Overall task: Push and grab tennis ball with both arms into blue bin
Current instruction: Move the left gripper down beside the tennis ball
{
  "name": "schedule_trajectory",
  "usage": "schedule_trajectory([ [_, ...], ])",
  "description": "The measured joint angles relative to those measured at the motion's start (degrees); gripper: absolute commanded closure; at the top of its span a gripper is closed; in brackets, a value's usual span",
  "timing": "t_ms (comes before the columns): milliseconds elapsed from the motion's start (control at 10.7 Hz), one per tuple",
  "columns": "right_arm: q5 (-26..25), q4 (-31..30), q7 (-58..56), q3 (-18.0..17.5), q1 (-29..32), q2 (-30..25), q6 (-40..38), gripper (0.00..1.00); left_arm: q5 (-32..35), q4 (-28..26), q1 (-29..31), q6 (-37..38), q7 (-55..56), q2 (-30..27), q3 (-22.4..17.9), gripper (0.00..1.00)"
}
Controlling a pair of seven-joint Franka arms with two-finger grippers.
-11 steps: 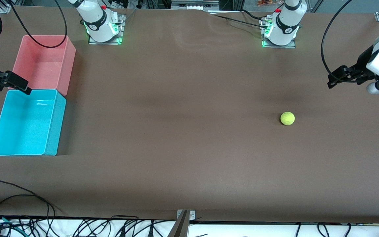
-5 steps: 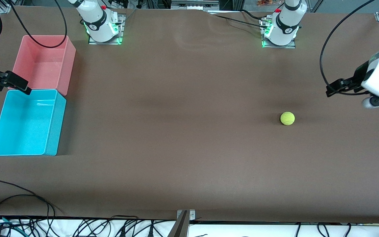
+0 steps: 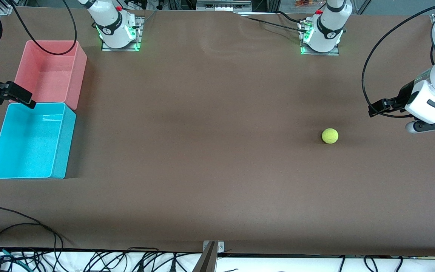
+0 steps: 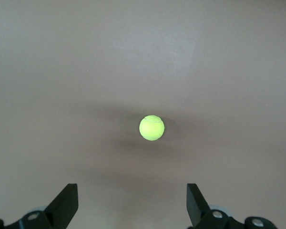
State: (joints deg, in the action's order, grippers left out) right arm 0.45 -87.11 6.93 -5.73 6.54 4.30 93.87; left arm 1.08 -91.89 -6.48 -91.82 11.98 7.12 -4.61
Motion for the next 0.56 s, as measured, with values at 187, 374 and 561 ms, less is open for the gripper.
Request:
schedule_trajectory([
  [187,-0.5,0.0,0.0,0.1,0.0,0.2,0.0,0.00,-0.5,-0.4,-0.1,0.0,0.0,0.2,0.2,0.00],
  [374,-1.6,0.0,0.0,0.2,0.0,0.6,0.0,0.00,-1.0,-2.6,-0.4,-1.3,0.0,0.3,0.2,0.00],
  [561,-1.6,0.0,0.0,0.3,0.0,0.7,0.0,0.00,-1.0,-6.8,-1.0,-7.6,0.0,-0.6,0.3,0.00],
])
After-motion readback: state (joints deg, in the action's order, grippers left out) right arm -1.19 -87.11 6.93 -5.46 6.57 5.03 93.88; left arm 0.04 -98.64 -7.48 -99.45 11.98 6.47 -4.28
